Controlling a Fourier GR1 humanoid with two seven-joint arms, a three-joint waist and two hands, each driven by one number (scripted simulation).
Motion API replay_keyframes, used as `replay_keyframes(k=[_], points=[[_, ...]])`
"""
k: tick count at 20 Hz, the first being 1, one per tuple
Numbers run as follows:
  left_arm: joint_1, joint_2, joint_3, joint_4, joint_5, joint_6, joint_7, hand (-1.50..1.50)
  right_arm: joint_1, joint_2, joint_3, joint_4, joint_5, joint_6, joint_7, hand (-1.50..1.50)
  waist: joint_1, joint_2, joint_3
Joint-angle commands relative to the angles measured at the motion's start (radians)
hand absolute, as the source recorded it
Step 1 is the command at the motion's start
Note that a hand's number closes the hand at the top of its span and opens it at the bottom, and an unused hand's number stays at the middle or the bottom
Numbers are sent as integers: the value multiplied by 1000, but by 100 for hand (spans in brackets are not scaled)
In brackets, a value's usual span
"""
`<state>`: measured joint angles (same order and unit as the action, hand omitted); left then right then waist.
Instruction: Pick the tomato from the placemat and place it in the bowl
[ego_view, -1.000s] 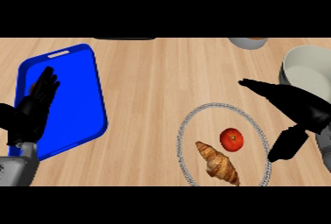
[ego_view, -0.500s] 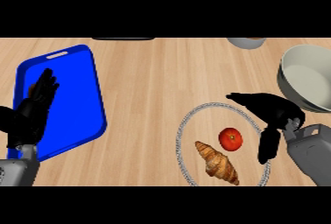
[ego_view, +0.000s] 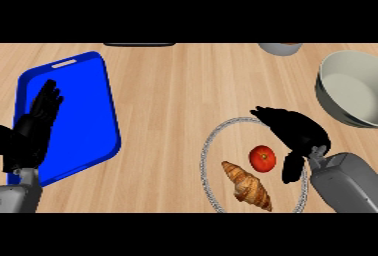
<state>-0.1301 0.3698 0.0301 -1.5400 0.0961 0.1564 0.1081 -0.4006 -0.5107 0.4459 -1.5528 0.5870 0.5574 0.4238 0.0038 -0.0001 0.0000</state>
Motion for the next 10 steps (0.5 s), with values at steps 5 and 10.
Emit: replay_keyframes(k=[5, 10], points=[[-31, -18, 46, 29, -28, -52, -5, 0, 63, 87, -20, 62, 121, 21, -61, -150, -2, 0, 0], [-6, -73, 38, 51, -66, -42, -59, 0, 81, 128, -44, 125, 187, -8, -93, -150, -1, 1, 0]])
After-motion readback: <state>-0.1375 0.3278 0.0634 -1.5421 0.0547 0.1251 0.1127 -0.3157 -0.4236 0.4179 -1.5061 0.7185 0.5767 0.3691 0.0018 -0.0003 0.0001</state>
